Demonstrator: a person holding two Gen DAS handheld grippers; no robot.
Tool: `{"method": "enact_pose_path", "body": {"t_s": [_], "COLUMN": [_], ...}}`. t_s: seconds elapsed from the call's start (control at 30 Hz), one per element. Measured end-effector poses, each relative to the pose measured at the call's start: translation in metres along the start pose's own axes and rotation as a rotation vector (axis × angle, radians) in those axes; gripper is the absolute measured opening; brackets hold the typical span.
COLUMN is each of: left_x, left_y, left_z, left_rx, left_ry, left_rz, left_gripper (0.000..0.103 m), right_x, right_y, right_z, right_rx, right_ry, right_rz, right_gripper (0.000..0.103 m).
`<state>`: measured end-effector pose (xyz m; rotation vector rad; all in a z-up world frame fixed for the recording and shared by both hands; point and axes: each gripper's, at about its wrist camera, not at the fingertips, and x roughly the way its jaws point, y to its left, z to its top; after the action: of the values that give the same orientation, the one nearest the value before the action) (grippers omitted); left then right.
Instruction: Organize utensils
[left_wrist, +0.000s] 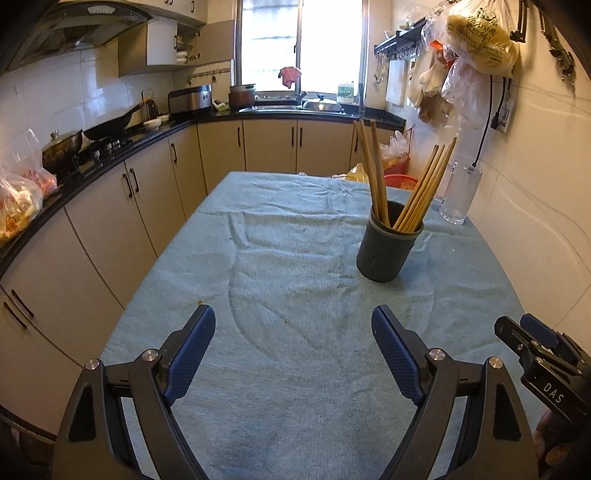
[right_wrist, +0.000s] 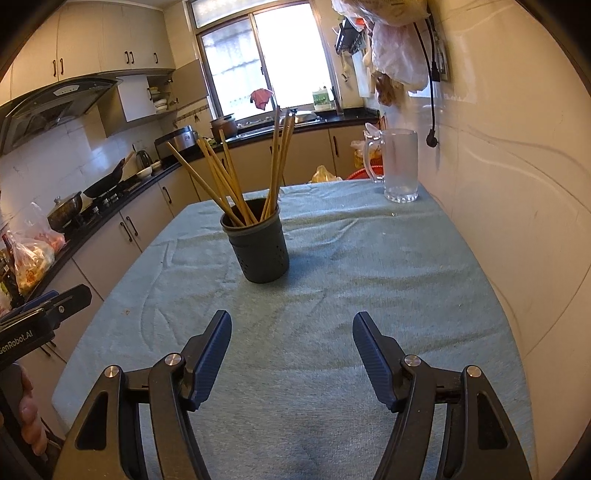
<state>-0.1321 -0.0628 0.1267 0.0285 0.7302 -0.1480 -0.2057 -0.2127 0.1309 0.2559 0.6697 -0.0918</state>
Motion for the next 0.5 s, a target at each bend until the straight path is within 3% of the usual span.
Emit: {"method": "enact_pose_path", "body": {"t_s": [0.27,0.4,0.5], "left_x": [0.026,0.018,0.002], "left_y": [-0.003,-0.009,-0.009], "left_z": [-0.007,-0.004,-0.001], "left_rx": [0.009,0.036,0.027], "left_ry": [0.025,-0.086,-0.183], "left_rz": [0.026,0.129,0.194], "left_gripper": [0.086,0.086,0.099], "right_x": [0.021,0.029,0.025], "right_y": [-0.007,-0.007,-0.006], "right_z": [-0.003,-0.005,-0.004], "right_rx": [0.026,0.008,-0.007], "right_ry": [0.048,0.052,0.018], "right_rz": [-0.013,-0.049,-0.083], "right_gripper": [0.073,0.073,0.073]}}
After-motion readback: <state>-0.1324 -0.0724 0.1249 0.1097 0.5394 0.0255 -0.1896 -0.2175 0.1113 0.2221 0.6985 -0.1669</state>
